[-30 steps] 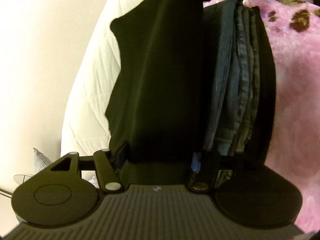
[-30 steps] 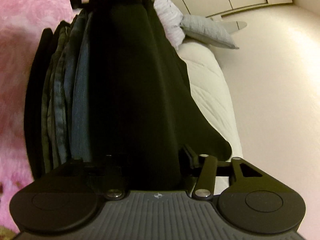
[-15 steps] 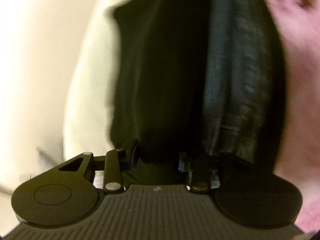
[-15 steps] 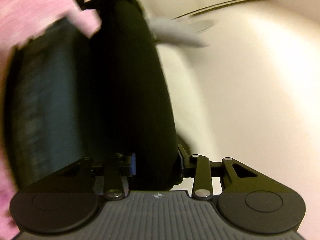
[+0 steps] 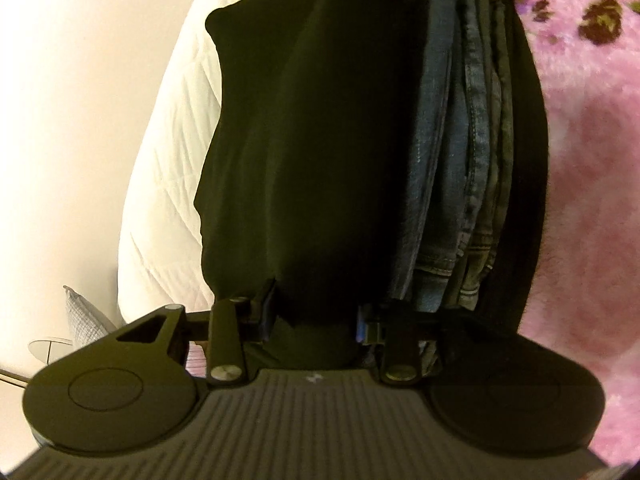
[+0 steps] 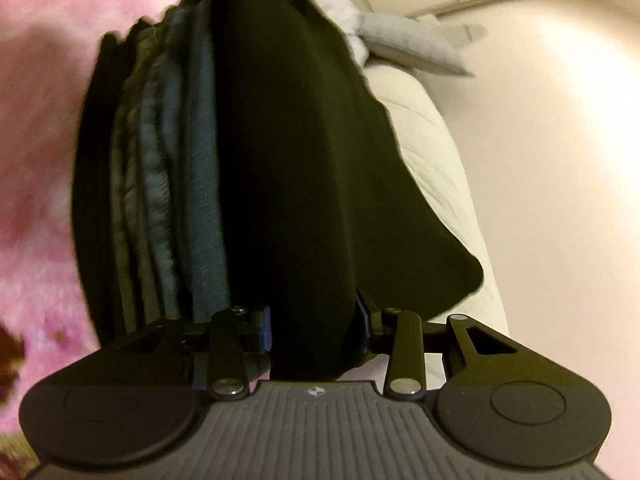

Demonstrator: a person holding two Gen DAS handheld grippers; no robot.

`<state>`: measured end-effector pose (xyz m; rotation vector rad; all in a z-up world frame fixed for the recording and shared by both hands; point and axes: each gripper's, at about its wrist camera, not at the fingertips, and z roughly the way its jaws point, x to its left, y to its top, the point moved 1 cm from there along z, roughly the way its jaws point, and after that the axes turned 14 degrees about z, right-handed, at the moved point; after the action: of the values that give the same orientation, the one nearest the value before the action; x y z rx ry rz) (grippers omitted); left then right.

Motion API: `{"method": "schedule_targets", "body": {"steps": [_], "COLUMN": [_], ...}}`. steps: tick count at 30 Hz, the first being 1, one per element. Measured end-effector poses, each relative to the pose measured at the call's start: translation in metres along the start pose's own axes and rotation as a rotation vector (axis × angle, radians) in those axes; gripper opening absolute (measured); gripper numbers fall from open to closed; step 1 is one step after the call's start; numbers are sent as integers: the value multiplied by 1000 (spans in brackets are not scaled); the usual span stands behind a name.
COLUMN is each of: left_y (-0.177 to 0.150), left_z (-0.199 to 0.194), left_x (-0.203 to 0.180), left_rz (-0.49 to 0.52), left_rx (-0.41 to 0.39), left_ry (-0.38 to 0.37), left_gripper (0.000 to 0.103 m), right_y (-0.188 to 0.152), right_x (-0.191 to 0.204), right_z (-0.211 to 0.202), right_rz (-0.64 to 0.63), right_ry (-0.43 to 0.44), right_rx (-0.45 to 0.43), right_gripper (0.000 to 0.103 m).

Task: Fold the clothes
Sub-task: 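Carry the jacket to the jeans stack and lower it on top, then open both grippers and release the jacket on the stack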

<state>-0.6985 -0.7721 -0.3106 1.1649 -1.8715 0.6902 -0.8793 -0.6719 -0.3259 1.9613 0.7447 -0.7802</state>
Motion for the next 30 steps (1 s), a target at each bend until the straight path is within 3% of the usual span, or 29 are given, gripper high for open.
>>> {"method": "schedule_targets", "body": {"steps": [8, 13, 17, 18, 26, 29, 30], "left_y": [-5, -1, -8, -10, -32, -44, -45], "left_z": [-5, -6, -9, -10, -32, -37, -41], "left_x": [3, -1, -2, -1, 7, 13, 14], "left_rz": [-33, -18, -19, -28, -162, -228, -270], "left_rx": [13, 15, 10, 8, 13, 46, 63], "left_ry": [-10, -8, -6, -6, -23, -35, -41], "left_gripper": [31, 31, 32, 33, 36, 50, 57], "right_y": [14, -1, -1, -1, -4, -19, -20], "right_x": [-8, 16, 3, -1, -15, -19, -24], "right_z": [-14, 9, 1, -1, -24, -38, -42], "right_rz": [106, -9, -8, 4, 66, 102, 130], "right_ry": [0, 34, 10, 8, 37, 39, 42], "right_rx": [14, 42, 30, 44, 120, 189, 215], "right_gripper": [36, 39, 43, 48, 49, 49, 54]}}
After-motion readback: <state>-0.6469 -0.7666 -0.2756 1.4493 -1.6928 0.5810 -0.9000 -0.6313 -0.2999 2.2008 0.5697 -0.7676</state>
